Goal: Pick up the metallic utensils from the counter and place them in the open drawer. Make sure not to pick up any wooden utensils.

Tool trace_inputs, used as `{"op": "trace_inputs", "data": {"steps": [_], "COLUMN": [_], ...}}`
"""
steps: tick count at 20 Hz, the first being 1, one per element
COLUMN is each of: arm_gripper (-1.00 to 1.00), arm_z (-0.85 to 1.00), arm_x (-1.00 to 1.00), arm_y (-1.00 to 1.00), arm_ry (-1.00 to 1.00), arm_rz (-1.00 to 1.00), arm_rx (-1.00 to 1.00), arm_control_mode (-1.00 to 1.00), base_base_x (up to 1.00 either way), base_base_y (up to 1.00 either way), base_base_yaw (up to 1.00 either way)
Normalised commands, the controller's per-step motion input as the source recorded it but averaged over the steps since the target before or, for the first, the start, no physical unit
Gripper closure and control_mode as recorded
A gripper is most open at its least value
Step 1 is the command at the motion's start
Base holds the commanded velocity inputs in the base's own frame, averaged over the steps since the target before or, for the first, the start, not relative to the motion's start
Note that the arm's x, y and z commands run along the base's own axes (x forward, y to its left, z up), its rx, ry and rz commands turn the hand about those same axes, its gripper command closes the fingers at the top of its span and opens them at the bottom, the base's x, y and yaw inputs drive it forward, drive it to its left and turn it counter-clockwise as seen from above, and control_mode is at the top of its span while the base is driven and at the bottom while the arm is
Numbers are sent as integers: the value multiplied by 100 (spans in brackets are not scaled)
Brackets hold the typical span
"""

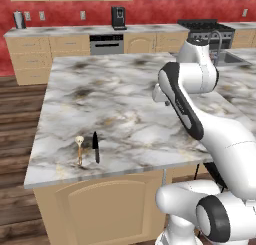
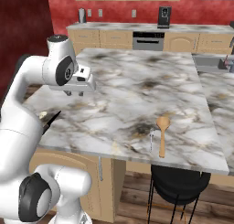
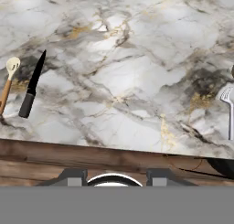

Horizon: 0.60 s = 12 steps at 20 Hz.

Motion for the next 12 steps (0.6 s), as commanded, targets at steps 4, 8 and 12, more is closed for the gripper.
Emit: {"op": "trace_inputs", "data": {"steps": [4,8,12], "arm_gripper": [-100,-100,-100], "arm_z": [0,-5,-15], "arm_x": [0,12,25], "arm_y": [13,56,78], "arm_ry": [-3,-4,-3], "arm_rz": [0,-8,-12], "arm_rx": [0,0,0], "arm_control_mode": [-100,-100,-100], "base_base_x": [0,0,0], "base_base_y": [0,0,0], "base_base_yaw": [0,0,0]}}
